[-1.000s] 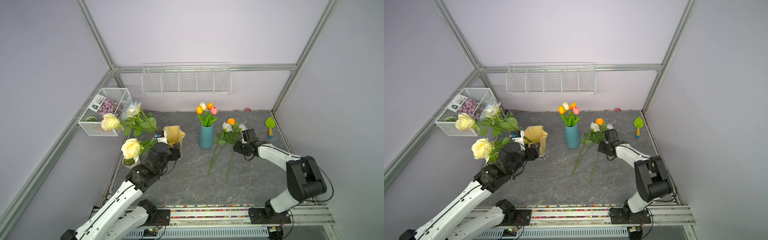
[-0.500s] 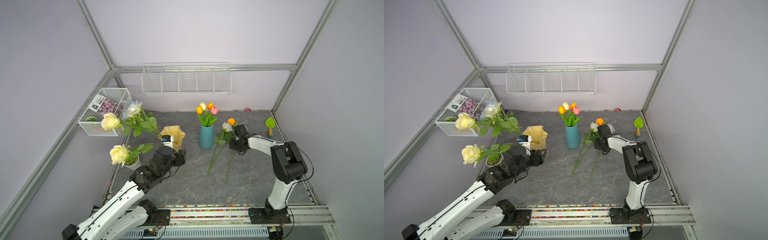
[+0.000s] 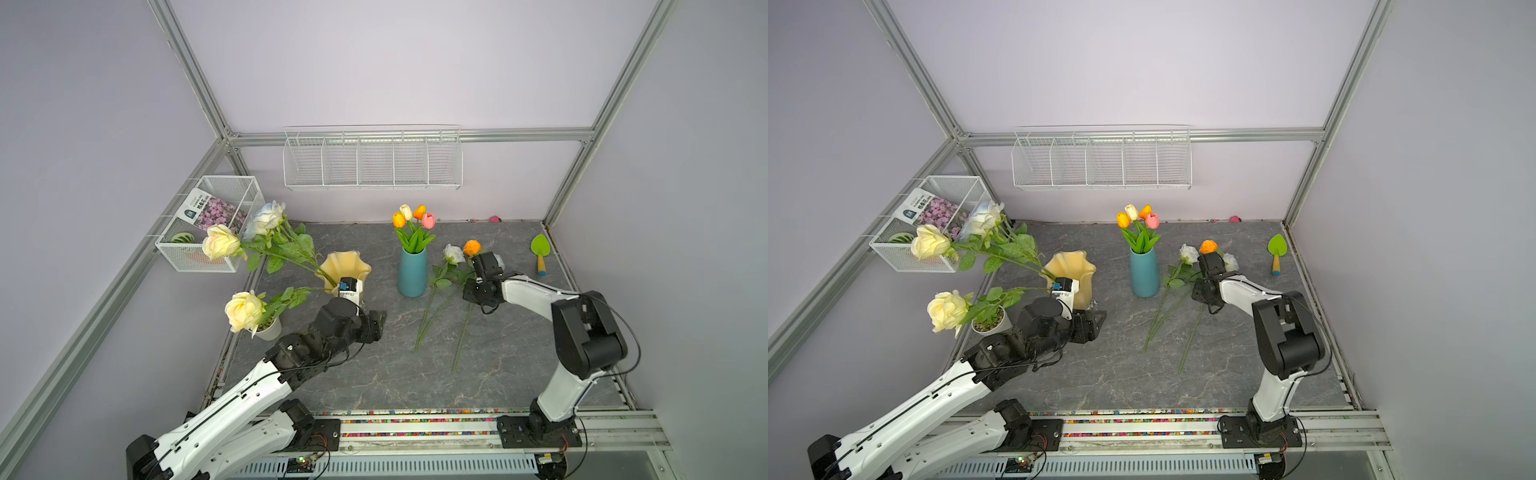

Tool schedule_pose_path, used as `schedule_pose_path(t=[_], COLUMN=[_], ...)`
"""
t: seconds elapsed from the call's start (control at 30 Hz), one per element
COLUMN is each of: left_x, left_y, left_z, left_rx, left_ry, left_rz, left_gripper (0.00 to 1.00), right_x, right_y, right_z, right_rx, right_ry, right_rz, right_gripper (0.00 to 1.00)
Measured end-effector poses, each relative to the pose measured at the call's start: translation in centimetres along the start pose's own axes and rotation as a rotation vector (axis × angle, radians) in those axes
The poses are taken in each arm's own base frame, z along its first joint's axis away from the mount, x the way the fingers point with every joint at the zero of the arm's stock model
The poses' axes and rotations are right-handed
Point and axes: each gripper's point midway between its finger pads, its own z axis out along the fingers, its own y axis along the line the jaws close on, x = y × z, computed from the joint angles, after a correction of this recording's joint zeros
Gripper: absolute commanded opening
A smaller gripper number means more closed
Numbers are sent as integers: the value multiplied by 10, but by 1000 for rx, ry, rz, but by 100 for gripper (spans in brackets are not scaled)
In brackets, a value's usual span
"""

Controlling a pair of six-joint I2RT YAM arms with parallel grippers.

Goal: Arrange the flowers in different vases according to their variety
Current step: Pick up the flower at the center of the board.

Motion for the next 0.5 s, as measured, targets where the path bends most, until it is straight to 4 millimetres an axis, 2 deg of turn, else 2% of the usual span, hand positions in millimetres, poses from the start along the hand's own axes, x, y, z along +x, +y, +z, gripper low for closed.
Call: schedule_pose_path(t=[0.13, 0.23, 0.37, 0.5], left_x=[2, 8, 13, 12], left_y=[-7, -6, -4, -6], left_z=[3, 7, 10, 5], left_rx=[43, 51, 57, 89], left_ry=[0, 12, 18, -17], left_rz=[-11, -13, -13, -22], left_gripper=[74, 75, 75, 76], right_x=[-16, -32, -48, -49], right_y=[10, 25, 46, 80], right_z=[-52, -100, -163, -215], right_rx=[-92, -203, -358, -523], right_ry=[-126, -247, -394, -503], right_rz=[-18, -42, -71, -140], right_gripper=[0, 0, 0, 0])
